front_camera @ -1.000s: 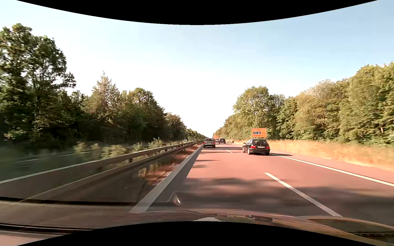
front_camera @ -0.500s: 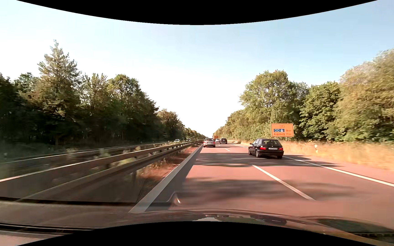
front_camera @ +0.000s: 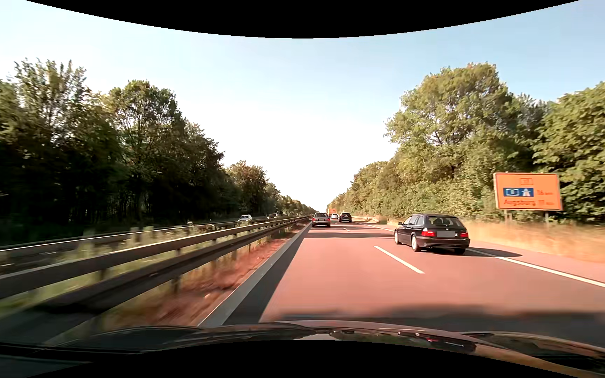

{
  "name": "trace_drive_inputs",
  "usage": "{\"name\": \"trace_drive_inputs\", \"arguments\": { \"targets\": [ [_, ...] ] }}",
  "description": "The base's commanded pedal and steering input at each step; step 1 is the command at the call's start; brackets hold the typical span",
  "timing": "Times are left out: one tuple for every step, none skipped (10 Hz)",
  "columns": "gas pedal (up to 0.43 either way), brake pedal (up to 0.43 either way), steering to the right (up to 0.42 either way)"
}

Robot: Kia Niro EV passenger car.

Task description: Follow the waypoints while adhering to traffic rules and regulations

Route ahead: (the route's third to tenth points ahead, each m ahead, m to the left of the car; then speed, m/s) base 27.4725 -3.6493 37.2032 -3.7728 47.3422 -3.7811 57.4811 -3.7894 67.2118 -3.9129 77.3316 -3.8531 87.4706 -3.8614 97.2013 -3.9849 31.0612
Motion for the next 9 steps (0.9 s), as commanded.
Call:
{"name": "trace_drive_inputs", "arguments": {
  "targets": [
    [0.268, 0.006, -0.001],
    [0.268, 0.006, -0.001],
    [0.268, 0.006, -0.002],
    [0.268, 0.006, -0.003],
    [0.299, 0.006, -0.003],
    [0.311, 0.006, -0.002],
    [0.311, 0.006, -0.003],
    [0.319, 0.006, -0.003],
    [0.319, 0.006, -0.003]
  ]
}}
